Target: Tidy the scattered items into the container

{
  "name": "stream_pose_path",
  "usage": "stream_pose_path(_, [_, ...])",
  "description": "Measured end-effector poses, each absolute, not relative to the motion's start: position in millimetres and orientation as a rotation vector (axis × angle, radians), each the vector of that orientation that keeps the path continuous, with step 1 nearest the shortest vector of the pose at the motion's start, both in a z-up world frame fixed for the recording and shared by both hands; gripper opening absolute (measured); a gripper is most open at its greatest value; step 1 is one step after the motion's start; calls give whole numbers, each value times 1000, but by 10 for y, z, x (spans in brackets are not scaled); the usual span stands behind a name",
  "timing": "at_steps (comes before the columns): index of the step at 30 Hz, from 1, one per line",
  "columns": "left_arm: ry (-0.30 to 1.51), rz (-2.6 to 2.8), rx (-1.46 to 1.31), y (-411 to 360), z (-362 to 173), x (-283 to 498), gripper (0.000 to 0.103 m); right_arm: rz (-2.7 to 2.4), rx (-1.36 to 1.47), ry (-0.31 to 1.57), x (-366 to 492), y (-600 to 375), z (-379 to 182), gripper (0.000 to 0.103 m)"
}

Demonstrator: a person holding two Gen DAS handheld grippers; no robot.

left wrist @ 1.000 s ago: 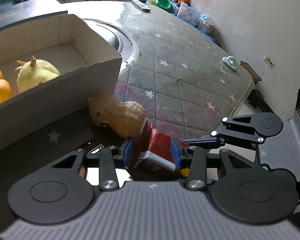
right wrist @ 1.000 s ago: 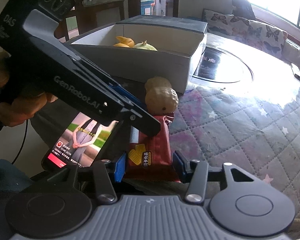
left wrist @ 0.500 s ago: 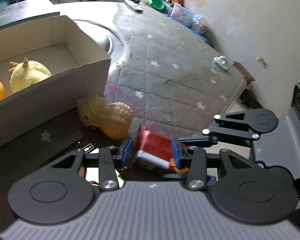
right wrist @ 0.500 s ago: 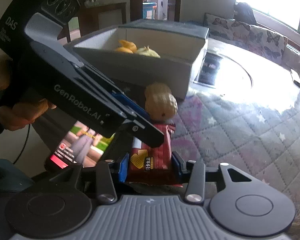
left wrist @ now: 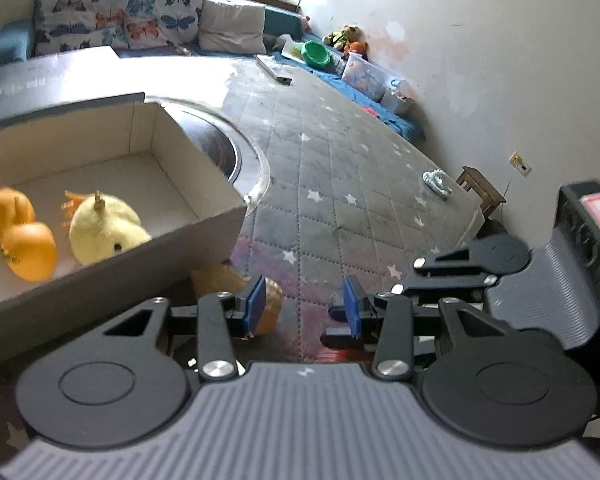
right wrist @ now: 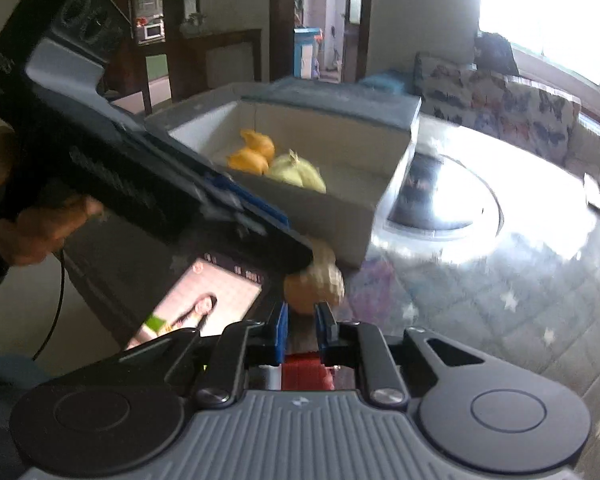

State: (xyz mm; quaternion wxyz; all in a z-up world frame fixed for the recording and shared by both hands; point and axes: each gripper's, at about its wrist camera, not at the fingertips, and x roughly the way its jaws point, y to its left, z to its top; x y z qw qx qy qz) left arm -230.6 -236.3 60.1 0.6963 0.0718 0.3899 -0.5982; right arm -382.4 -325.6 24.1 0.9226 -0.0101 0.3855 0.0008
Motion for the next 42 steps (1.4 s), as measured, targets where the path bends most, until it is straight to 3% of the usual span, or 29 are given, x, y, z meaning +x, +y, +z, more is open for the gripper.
stream_pose_path(8, [912, -1341, 184, -2383, 468, -2349, 42, -5, 94, 816, -3963, -3347, -153, 22])
stream_pose_path(23, [897, -1323, 177, -2359, 505, -2291, 42, -88, 161, 736, -4296, -3616, -24, 38])
stream_pose_path(27, [883, -1313, 175, -2318, 547, -2275, 42, -94, 145, 715, -4239, -3668, 47, 47])
stream_pose_path(42, [894, -1208, 135, -2201, 521, -2031, 42, 19, 26, 701, -3569, -3468, 12, 59])
